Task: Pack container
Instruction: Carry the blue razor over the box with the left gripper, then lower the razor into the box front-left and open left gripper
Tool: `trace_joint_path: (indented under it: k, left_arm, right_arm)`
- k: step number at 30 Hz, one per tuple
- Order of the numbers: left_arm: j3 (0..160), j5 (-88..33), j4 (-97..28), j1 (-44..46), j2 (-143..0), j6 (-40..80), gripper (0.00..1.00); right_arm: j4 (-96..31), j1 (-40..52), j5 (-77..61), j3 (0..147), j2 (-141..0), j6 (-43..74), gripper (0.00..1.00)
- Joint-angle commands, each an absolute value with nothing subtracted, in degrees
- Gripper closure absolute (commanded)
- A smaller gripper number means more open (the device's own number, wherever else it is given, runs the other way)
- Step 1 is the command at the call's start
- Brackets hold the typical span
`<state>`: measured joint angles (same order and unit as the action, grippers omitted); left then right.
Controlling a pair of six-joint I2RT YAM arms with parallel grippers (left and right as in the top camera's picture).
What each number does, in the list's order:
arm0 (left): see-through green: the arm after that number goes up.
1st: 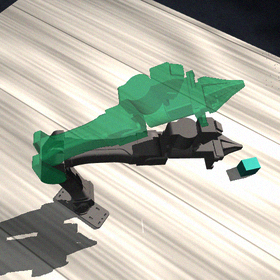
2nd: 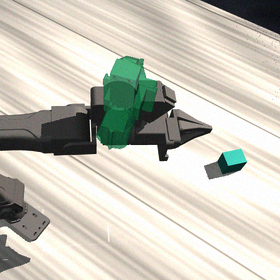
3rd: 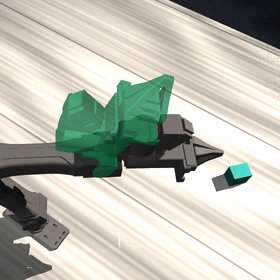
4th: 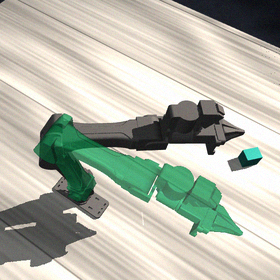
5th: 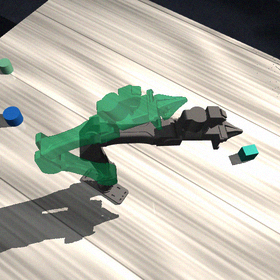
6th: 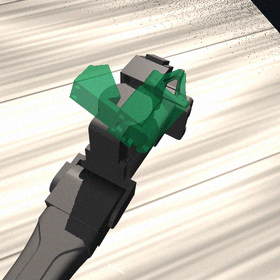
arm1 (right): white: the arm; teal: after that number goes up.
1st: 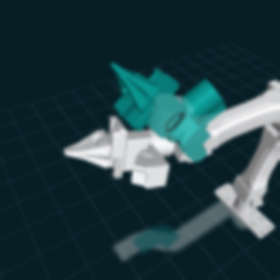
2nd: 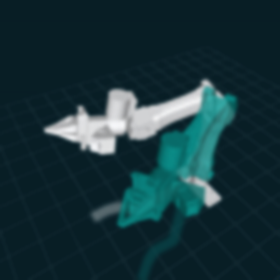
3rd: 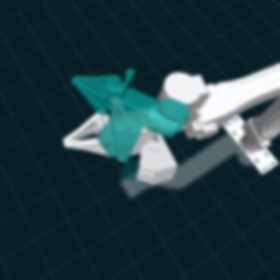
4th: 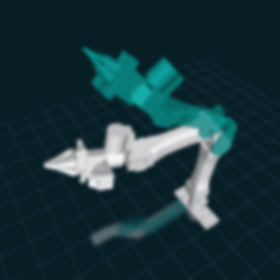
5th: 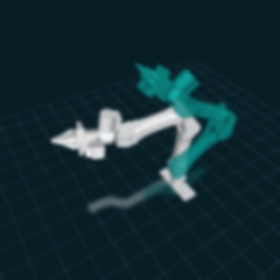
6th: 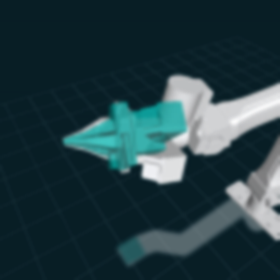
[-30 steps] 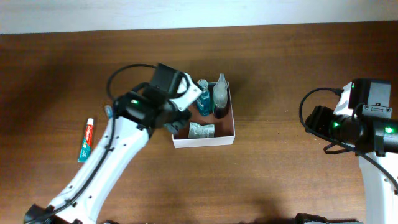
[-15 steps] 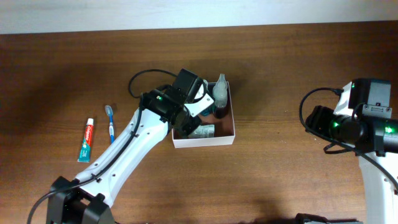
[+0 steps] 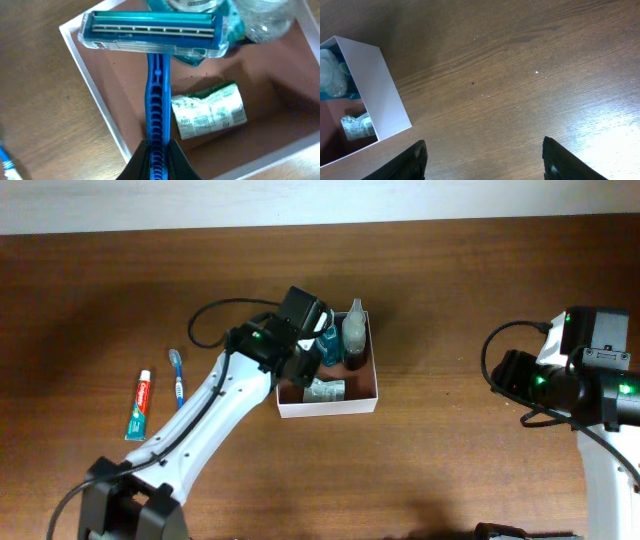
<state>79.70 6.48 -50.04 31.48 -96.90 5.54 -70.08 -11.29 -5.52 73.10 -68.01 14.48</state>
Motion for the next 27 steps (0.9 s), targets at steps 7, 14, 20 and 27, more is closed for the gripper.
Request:
trace_joint_path:
  k: [7, 14, 20, 27]
  left_arm:
    - [79.4, 7.1, -49.6, 30.7, -103.2, 17.9, 1.0]
    - [79.4, 4.9, -49.5, 28.2, -104.1, 20.3, 0.95]
    - [79.4, 4.9, -49.5, 28.2, -104.1, 20.3, 0.51]
    - [81.1, 6.5, -52.1, 27.5, -99.4, 20.0, 0.52]
  right_arm:
    - [-70.1, -11.7, -5.6, 72.9, -68.0, 13.9, 0.34]
    - [-70.1, -11.7, -5.6, 72.9, -68.0, 13.9, 0.34]
    - [-70.1, -11.7, -5.6, 72.9, -68.0, 13.9, 0.34]
    - [-70.1, -11.7, -5.6, 72.9, -68.0, 13.7, 0.34]
